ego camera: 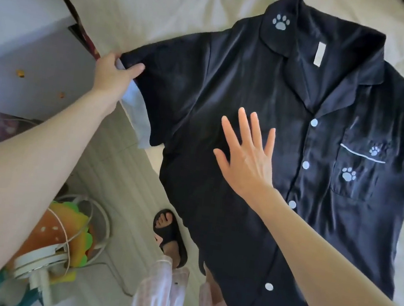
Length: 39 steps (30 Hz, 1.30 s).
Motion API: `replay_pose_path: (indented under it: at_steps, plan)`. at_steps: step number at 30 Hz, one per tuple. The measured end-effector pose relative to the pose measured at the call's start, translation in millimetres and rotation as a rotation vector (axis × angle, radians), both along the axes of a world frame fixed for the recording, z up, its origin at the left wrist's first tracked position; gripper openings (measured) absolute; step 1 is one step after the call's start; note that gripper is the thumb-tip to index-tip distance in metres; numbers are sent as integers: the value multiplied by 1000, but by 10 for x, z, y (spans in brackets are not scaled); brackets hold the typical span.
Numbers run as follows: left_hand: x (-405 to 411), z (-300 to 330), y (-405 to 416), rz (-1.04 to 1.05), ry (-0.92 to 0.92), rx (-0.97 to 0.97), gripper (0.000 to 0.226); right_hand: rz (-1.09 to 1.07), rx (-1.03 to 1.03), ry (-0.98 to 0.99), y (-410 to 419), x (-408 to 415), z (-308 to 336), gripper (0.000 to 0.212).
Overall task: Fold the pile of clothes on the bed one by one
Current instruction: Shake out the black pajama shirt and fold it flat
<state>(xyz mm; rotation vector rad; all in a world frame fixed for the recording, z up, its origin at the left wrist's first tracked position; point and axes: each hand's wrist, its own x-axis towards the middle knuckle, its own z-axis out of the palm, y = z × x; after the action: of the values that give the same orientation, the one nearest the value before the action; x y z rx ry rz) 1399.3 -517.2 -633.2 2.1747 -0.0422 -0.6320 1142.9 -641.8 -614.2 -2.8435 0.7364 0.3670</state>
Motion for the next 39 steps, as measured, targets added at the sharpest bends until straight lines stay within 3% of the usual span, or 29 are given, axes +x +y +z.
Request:
replay_pose_path:
  at_steps: [2,3,5,8,11,14,16,18,20,22,24,27,29,33,39]
  plan:
    - [85,14,92,44,15,-54,26,44,-11,1,-18,101,3,62]
    - [122,42,133,62,14,-71,27,72,-13,21,-22,154,-3,63]
    - [203,118,184,52,3,-101,50,110,1,87,-24,268,-24,64]
    - [286,277,149,-9,-81,-72,53,111,40,208,-25,394,-49,64]
    - [233,497,30,-120,-233,21,52,43,156,127,-35,430,45,57]
    - [-144,774,-229,-190,-348,-32,38,-398,537,-213,-73,376,269,40]
    - [-588,901,-501,-276,-247,-107,17,-845,910,-438,-138,286,465,30]
    - [-1095,995,-737,-528,-105,-135,45,-1186,1202,-561,-242,142,588,31]
    - [-1519,1003,-840,-796,97,-131,61,-1316,1251,-565,-349,-19,625,38]
    - [-1711,893,-779,-845,120,-116,53,-1301,1099,-466,-414,-106,593,37]
    - [-1683,734,-599,-695,-46,-87,38,-1206,838,-350,-484,-123,511,39]
    - [-1490,430,-265,-443,-197,17,26,-907,413,-248,-626,18,447,46]
    - [-1414,240,-103,-371,-168,70,24,-699,281,-219,-726,231,422,45]
    - [-1463,-7,-37,-281,-56,22,27,-500,348,-126,-948,838,312,45]
    - [-1432,-113,-20,-133,-50,-127,18,-683,716,-41,-1132,1386,252,40]
